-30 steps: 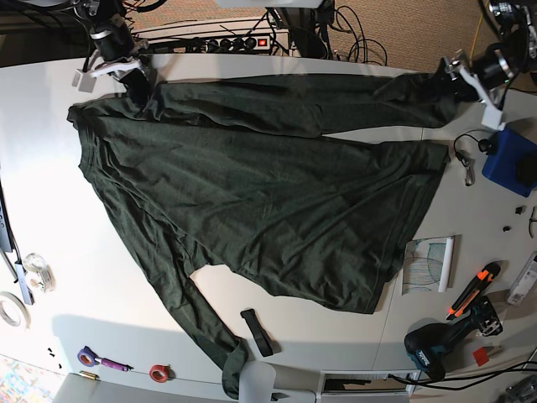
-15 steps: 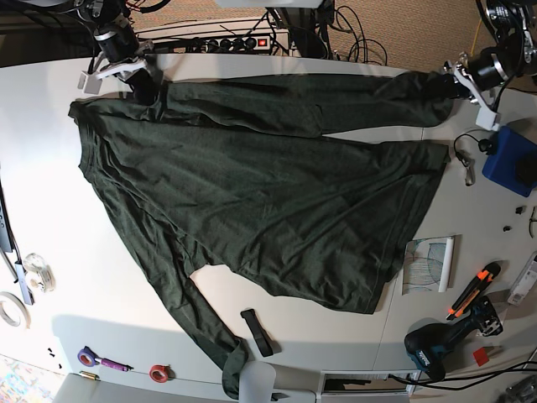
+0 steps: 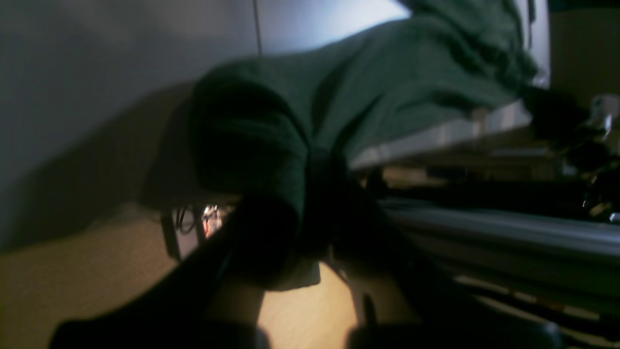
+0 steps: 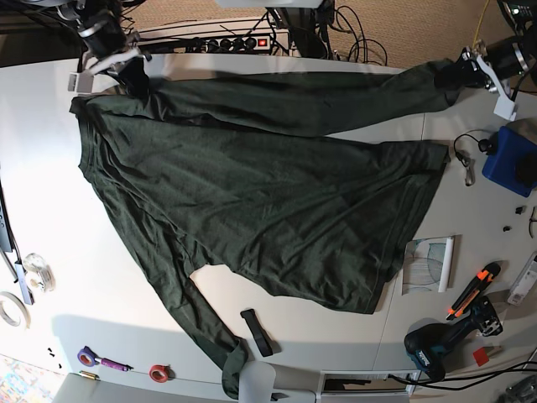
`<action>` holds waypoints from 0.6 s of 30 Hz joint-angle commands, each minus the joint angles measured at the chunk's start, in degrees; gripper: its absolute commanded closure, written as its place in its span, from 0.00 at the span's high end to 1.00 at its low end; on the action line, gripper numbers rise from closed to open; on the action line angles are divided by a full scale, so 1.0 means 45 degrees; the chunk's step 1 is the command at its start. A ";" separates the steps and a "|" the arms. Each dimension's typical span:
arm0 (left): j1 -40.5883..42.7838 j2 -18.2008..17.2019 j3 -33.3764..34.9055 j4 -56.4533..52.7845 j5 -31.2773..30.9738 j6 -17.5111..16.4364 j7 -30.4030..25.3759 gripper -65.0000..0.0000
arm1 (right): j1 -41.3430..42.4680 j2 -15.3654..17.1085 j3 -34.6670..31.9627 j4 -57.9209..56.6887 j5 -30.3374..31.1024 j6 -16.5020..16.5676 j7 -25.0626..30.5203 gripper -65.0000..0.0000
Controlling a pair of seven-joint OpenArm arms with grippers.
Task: Layout the t-shirt on the table in an organized manner, then fold the t-shirt properly
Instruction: 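Grasp the shirt's collar-edge corners with both grippers and lift them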
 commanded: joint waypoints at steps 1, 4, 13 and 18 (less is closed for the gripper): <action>0.0160 -0.0253 -0.0107 0.0296 -0.0347 -0.0056 -0.0036 0.00 | -0.0170 0.0151 0.0296 0.0452 0.0272 0.0126 0.0209 0.00; 0.0520 -0.0253 -0.0107 0.0680 -0.0347 -0.0056 -0.0036 0.00 | -0.0452 0.0155 0.0928 0.1088 0.0282 0.0126 0.0005 0.00; 0.0826 -0.0257 -0.0107 0.1681 -0.0347 -0.0056 -0.0036 0.00 | -0.1073 0.0568 0.2132 0.1462 0.0719 0.0121 -0.0369 0.00; 0.0826 -0.0257 -0.0146 0.2084 -0.0347 -0.0056 -0.0036 0.00 | -0.1452 0.0563 0.2142 0.1462 0.1117 0.0121 -0.0685 0.00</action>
